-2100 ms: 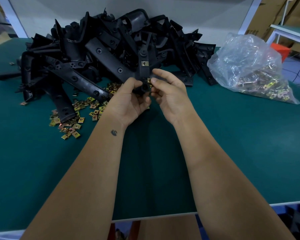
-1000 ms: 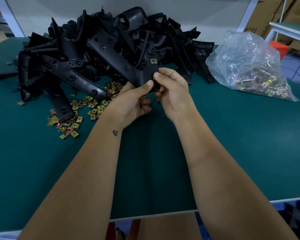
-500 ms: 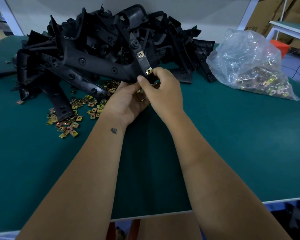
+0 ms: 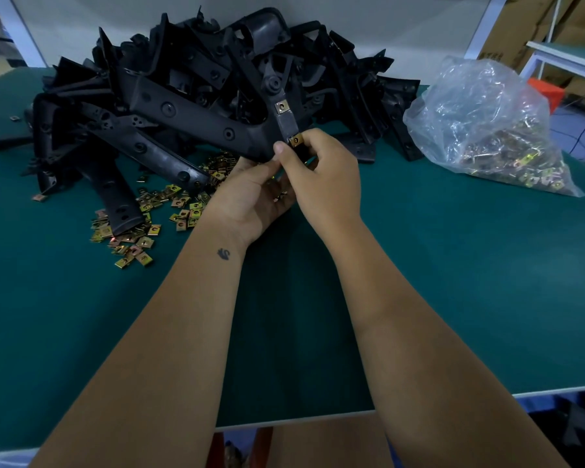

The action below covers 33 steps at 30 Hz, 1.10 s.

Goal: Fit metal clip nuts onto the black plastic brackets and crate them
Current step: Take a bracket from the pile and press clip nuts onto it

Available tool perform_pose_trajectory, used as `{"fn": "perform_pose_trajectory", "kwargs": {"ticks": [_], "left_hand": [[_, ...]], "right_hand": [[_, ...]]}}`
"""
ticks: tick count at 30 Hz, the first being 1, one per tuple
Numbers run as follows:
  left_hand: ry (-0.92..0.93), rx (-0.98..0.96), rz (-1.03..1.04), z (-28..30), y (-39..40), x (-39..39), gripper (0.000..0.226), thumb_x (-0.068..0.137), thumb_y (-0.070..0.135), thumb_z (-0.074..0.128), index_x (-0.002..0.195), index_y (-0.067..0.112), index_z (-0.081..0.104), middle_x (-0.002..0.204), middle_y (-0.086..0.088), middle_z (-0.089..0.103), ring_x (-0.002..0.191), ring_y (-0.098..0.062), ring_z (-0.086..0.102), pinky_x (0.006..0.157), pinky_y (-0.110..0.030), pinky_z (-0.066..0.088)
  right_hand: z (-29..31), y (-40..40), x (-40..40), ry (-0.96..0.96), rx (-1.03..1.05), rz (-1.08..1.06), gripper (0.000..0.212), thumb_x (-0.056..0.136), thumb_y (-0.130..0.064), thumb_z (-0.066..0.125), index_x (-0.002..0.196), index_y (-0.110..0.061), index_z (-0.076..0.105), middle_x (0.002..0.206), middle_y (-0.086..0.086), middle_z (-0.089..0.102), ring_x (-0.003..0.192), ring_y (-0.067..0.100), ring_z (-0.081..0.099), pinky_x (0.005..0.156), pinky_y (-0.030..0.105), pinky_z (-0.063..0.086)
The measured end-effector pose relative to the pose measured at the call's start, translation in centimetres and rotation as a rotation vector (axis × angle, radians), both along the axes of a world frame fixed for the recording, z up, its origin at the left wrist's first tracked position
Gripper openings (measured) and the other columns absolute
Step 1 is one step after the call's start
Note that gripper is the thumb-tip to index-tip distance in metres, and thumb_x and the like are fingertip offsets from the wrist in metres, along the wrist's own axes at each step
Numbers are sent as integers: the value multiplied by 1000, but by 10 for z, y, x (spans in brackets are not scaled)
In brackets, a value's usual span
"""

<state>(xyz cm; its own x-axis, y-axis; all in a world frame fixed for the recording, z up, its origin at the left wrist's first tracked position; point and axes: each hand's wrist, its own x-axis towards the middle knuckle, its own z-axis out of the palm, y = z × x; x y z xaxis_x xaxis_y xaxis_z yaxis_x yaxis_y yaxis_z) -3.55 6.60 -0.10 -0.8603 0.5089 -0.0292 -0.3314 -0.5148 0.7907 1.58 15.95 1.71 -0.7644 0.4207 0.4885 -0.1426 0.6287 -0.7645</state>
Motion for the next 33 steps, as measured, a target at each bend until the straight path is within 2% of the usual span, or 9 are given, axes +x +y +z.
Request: {"fn": "perform_pose_trajectory", "kwargs": {"ticks": [8, 15, 18, 21, 25, 26, 28, 31, 33], "left_hand": [[-4, -6, -9, 4, -1, 3, 25, 102, 10, 49, 122, 23, 58, 104, 2, 74, 94, -18, 70, 95, -42, 53], [-5, -44, 2, 6, -1, 5, 19, 101, 11, 51, 111, 23, 61, 97, 2, 74, 86, -15, 70, 87, -37, 55], [0, -66, 20, 7, -2, 7, 22, 101, 10, 50, 118, 20, 59, 110, -2, 71, 97, -18, 68, 94, -39, 52], [19, -105, 22, 11, -3, 10, 35, 101, 12, 51, 136, 12, 55, 131, -9, 64, 111, -22, 62, 104, -43, 46], [7, -158, 30, 13, -6, 13, 40, 101, 19, 52, 140, 8, 55, 136, -13, 60, 111, -24, 58, 107, -43, 44], [0, -166, 35, 13, -7, 13, 40, 102, 21, 52, 139, 8, 55, 135, -14, 60, 108, -24, 56, 104, -41, 45], [-10, -176, 75, 14, -8, 13, 42, 101, 26, 53, 140, 8, 54, 127, -13, 65, 97, -21, 59, 87, -32, 49], [-24, -200, 214, 15, -4, 16, 42, 98, 24, 60, 136, 8, 56, 98, -2, 70, 69, -10, 65, 58, -23, 51], [-41, -207, 274, 16, 8, 24, 41, 96, 23, 63, 134, 7, 57, 97, -3, 69, 61, -8, 64, 53, -23, 50]], "right_hand": [[-1, -1, 2, 16, 11, -8, 27, 91, -41, 61, 82, -17, 68, 81, -6, 67, 79, 11, 60, 74, 40, 50], [0, 0, 3, 32, 29, -12, 27, 92, -41, 61, 82, -17, 69, 81, -6, 67, 78, 11, 59, 72, 39, 49], [-2, 1, 4, 36, 56, -17, 26, 93, -41, 59, 84, -19, 70, 82, -7, 67, 79, 9, 58, 72, 36, 49], [-4, 2, 5, 24, 99, -33, 25, 96, -43, 55, 97, -23, 70, 91, -10, 68, 86, 6, 59, 73, 30, 48], [-7, 0, 7, 24, 63, -48, 41, 99, -42, 53, 134, -22, 59, 130, -6, 63, 120, 9, 56, 95, 26, 45], [-8, 0, 8, 24, 48, -56, 42, 98, -42, 54, 135, -21, 58, 130, -6, 63, 120, 10, 56, 96, 28, 46], [-8, 0, 11, 20, 7, -83, 39, 97, -42, 55, 131, -23, 61, 124, -7, 65, 114, 10, 58, 94, 34, 49], [-6, 1, 20, 47, -170, -119, 29, 93, -36, 63, 118, -24, 67, 109, -12, 67, 103, 8, 61, 88, 39, 53], [-3, 2, 28, 125, -375, -124, 23, 88, -28, 69, 110, -20, 69, 93, -13, 65, 85, 0, 62, 76, 29, 56]]}}
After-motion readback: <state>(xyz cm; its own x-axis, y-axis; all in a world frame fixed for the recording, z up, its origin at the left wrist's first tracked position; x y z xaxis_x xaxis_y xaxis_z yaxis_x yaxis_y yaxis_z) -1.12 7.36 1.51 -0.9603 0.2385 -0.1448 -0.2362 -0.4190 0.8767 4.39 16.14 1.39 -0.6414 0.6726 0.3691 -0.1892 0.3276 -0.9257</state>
